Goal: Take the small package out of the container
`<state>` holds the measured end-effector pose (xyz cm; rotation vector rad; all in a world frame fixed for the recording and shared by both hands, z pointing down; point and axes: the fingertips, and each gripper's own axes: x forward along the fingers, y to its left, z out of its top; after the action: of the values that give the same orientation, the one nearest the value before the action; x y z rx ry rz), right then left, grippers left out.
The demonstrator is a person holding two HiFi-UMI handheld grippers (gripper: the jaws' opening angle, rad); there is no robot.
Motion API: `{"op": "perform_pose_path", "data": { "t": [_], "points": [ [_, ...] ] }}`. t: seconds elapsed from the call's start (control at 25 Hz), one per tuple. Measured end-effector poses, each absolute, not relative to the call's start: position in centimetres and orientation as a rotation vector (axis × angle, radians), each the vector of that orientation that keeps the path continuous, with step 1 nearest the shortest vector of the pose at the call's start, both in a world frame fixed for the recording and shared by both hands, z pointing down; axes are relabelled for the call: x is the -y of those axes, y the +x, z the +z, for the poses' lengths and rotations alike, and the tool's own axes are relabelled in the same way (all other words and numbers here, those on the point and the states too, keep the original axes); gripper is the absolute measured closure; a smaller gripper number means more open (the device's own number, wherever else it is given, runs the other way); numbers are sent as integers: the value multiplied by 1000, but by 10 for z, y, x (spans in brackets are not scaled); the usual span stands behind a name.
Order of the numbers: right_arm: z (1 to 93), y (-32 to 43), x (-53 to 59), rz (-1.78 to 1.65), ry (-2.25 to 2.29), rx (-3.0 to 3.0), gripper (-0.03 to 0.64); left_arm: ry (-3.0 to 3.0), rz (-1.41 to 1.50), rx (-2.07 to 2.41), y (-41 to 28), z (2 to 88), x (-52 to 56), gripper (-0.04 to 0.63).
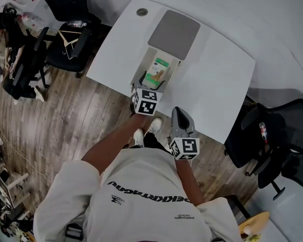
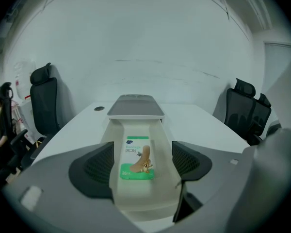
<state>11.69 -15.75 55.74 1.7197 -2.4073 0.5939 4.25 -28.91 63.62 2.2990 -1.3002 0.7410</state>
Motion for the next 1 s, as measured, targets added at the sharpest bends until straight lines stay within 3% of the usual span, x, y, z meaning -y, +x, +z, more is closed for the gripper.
{"op": "perform_pose_path", "data": {
  "t": [0.52,1.0],
  "points": [
    [563,122,157,609,1720,2396,618,2278,840,1251,53,662,305,178],
    [570,119,160,623,1711,2382,618,2223,935,1222,52,692,319,186]
  ]
}}
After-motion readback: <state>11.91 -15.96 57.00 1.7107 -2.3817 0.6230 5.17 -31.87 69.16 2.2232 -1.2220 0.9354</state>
